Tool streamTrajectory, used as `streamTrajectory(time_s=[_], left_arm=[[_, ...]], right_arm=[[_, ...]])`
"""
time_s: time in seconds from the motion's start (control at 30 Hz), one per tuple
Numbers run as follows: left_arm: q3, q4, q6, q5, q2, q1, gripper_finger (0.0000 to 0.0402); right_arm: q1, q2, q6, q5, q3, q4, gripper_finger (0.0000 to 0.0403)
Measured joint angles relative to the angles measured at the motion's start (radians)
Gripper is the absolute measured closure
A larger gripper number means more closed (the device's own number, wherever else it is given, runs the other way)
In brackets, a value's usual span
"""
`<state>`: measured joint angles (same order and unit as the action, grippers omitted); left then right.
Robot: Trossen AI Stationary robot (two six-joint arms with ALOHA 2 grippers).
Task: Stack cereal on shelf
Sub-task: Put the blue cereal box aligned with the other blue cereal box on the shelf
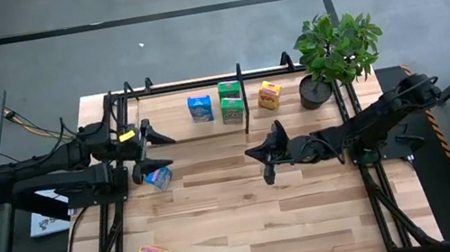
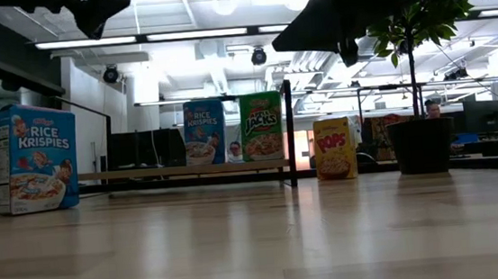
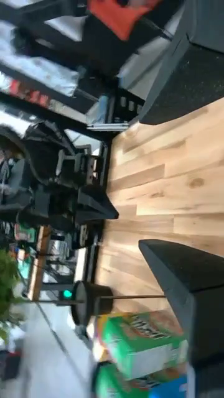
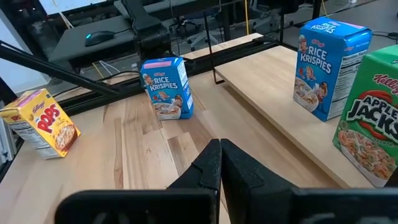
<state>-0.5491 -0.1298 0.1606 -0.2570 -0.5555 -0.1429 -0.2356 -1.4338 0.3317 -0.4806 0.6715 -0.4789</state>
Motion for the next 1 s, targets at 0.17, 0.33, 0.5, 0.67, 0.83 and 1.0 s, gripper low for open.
streamTrajectory(time_s=[0.17, 0.33, 0.5, 0.67, 0.83, 1.0], left_arm=[[-0.103, -0.291, 0.186, 0.09, -0.031, 0.003, 0.0094], [-0.254, -0.718, 0.354, 0.262, -0.117, 0.034, 0.0094], [-0.288, -0.922, 0.557, 0.312, -0.214, 0.098, 0.0095], [-0.288, -0.999, 0.655, 0.394, -0.294, 0.171, 0.0095], [-0.288, -1.011, 0.727, 0.446, -0.334, 0.219, 0.0095], [-0.288, -1.011, 0.785, 0.443, -0.361, 0.262, 0.0095]], right_arm=[[0.0, 0.0, 0.0, 0.0, 0.0, 0.005, 0.0403], [0.0, 0.0, -0.02, 0.0, 0.0, 0.01, 0.0403], [0.0, -0.001, -0.025, 0.0, 0.0, 0.011, 0.0403], [0.0, -0.001, -0.026, 0.0, 0.001, 0.02, 0.0403], [0.0, -0.002, -0.026, 0.001, 0.001, 0.036, 0.0403], [0.0, -0.002, -0.021, 0.001, 0.001, 0.043, 0.0403]])
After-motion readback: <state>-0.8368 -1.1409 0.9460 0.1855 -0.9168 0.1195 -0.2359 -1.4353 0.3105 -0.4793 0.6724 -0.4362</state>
